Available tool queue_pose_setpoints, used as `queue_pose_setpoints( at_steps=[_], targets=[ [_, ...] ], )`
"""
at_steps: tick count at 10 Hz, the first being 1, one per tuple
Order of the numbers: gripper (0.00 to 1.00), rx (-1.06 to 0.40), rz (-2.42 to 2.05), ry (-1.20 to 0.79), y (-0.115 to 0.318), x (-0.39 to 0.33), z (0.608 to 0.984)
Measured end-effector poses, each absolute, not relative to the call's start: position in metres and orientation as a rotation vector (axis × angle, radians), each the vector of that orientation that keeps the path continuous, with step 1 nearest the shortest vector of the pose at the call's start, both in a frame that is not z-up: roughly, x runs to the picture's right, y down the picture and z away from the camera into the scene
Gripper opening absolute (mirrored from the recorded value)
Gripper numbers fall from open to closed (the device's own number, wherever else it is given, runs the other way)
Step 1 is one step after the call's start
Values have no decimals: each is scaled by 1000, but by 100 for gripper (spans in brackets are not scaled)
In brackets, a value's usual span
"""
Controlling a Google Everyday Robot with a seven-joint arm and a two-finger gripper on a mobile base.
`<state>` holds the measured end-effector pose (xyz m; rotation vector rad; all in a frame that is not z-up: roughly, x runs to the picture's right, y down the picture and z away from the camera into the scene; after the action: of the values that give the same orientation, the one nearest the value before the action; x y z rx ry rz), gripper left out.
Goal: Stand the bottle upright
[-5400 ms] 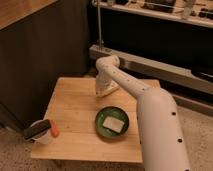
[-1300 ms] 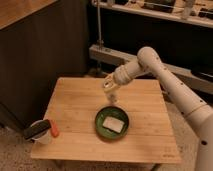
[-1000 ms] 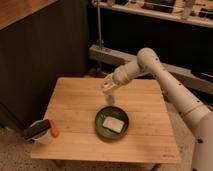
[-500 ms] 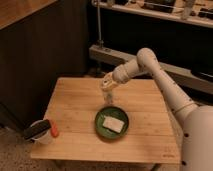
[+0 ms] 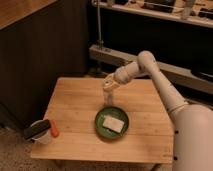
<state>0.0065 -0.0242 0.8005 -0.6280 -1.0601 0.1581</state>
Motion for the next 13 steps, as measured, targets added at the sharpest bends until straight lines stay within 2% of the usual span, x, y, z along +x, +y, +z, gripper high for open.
queue_pose_setpoints(
  at_steps=[5, 7, 9, 10, 12, 13],
  targets=[
    [1, -659, 173, -1066, -19, 11, 811],
    [18, -647, 162, -1059, -21, 8, 805],
    [40, -649, 168, -1056, -22, 10, 805],
    [47, -652, 166, -1056, -20, 10, 806],
    [68, -646, 157, -1054, -20, 7, 805],
    [72, -646, 159, -1052, -21, 8, 804]
  ],
)
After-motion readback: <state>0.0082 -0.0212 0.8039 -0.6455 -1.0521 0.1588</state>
